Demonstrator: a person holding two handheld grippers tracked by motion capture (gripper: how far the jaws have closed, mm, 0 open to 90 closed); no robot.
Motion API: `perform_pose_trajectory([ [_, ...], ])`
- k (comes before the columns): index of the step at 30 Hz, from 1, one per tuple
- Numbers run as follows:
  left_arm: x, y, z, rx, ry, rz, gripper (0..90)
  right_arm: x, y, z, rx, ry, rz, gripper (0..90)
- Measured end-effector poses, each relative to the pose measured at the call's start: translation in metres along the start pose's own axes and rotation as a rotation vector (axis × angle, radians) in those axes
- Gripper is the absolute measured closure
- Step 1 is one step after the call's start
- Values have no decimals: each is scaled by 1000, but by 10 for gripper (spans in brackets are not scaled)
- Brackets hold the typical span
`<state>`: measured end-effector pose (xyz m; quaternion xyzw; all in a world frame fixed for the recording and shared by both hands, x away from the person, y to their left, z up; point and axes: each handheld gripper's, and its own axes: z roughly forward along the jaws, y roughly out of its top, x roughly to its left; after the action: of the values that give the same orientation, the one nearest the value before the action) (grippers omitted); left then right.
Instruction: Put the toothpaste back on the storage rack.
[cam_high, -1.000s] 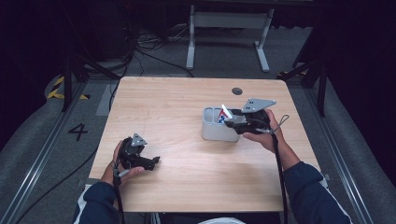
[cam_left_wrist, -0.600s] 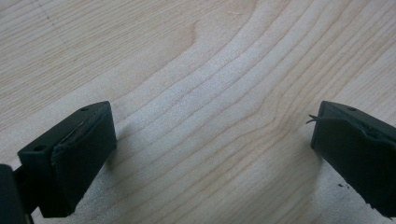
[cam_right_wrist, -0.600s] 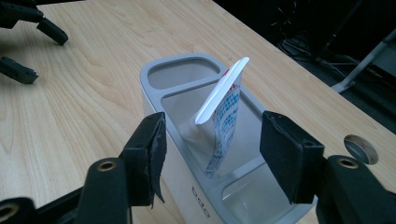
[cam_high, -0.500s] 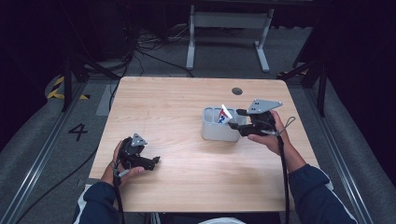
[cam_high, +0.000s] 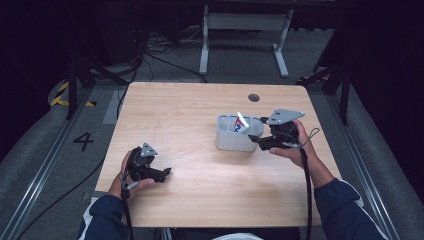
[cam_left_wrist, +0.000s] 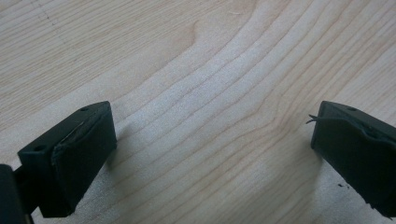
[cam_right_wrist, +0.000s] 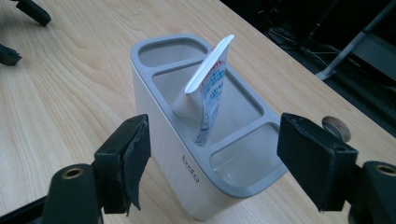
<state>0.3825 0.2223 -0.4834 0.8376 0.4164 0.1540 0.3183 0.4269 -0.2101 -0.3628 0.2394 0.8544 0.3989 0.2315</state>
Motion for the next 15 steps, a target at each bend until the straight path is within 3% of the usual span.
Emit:
perform_pose_trajectory([
  [15, 0, 0, 0, 0, 0, 0, 5, 4, -18, -19, 35, -11, -31, 244],
])
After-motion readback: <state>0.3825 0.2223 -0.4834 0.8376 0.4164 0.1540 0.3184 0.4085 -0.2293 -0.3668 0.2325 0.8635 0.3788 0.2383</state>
